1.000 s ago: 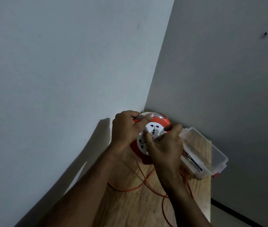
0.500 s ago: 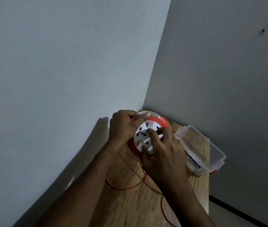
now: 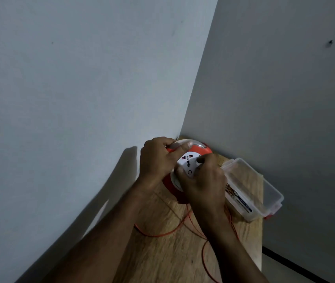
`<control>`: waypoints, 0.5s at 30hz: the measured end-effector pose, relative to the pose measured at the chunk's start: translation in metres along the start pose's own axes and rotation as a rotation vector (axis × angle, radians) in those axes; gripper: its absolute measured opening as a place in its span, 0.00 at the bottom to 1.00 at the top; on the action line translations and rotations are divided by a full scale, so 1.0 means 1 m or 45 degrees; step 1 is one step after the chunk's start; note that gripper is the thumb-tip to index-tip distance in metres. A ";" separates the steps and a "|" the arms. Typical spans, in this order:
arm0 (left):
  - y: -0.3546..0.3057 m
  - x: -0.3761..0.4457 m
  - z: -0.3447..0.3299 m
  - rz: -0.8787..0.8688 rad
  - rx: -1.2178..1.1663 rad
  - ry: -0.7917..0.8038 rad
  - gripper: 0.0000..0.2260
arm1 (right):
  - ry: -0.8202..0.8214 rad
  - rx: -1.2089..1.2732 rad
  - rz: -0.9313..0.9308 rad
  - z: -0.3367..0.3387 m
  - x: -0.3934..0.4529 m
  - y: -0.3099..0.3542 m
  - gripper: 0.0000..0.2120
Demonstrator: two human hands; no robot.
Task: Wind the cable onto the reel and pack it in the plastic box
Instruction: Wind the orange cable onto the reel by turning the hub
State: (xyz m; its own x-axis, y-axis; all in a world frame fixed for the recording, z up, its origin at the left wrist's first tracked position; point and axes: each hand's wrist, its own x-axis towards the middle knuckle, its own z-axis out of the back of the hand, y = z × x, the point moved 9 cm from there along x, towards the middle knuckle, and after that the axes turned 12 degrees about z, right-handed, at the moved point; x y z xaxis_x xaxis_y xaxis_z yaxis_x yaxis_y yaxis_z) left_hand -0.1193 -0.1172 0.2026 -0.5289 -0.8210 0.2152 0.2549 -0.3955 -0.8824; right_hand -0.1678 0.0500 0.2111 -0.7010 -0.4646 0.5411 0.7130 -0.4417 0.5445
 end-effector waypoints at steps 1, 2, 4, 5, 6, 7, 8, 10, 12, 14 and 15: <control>-0.001 -0.001 0.000 -0.011 0.013 -0.017 0.26 | -0.061 0.112 -0.053 0.001 0.000 -0.001 0.28; -0.003 -0.002 0.000 -0.024 0.028 -0.030 0.26 | -0.108 0.208 -0.074 0.000 -0.001 -0.001 0.28; -0.006 -0.004 0.000 -0.061 0.039 -0.035 0.25 | -0.177 0.346 -0.127 -0.002 -0.003 -0.006 0.25; -0.008 -0.005 -0.001 -0.098 0.047 -0.040 0.25 | -0.196 0.420 -0.224 -0.004 -0.004 -0.014 0.22; -0.011 -0.007 -0.001 -0.139 0.068 -0.052 0.25 | -0.203 0.519 -0.379 -0.010 -0.006 -0.025 0.19; -0.013 -0.009 -0.001 -0.169 0.093 -0.063 0.25 | -0.206 0.650 -0.571 -0.018 -0.012 -0.037 0.16; -0.013 -0.010 -0.002 -0.179 0.104 -0.067 0.24 | -0.216 0.820 -0.768 -0.026 -0.019 -0.045 0.14; -0.008 -0.009 -0.002 -0.133 0.068 -0.053 0.23 | -0.216 1.175 -1.035 -0.039 -0.029 -0.047 0.08; 0.000 -0.007 -0.002 -0.051 0.027 -0.034 0.24 | -0.162 1.292 -1.027 -0.037 -0.027 -0.039 0.08; 0.006 -0.004 -0.001 0.029 -0.021 -0.009 0.25 | -0.146 0.973 -0.626 -0.011 -0.017 -0.028 0.07; 0.008 -0.002 0.000 0.064 -0.056 0.005 0.25 | -0.157 0.635 -0.294 0.009 -0.011 -0.016 0.07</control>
State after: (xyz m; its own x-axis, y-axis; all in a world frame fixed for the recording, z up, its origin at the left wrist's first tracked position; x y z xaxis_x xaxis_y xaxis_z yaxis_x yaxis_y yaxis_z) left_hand -0.1158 -0.1189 0.1949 -0.5193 -0.8379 0.1684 0.2454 -0.3349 -0.9097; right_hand -0.1717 0.0685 0.2025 -0.8557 -0.2927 0.4267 0.4692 -0.0912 0.8784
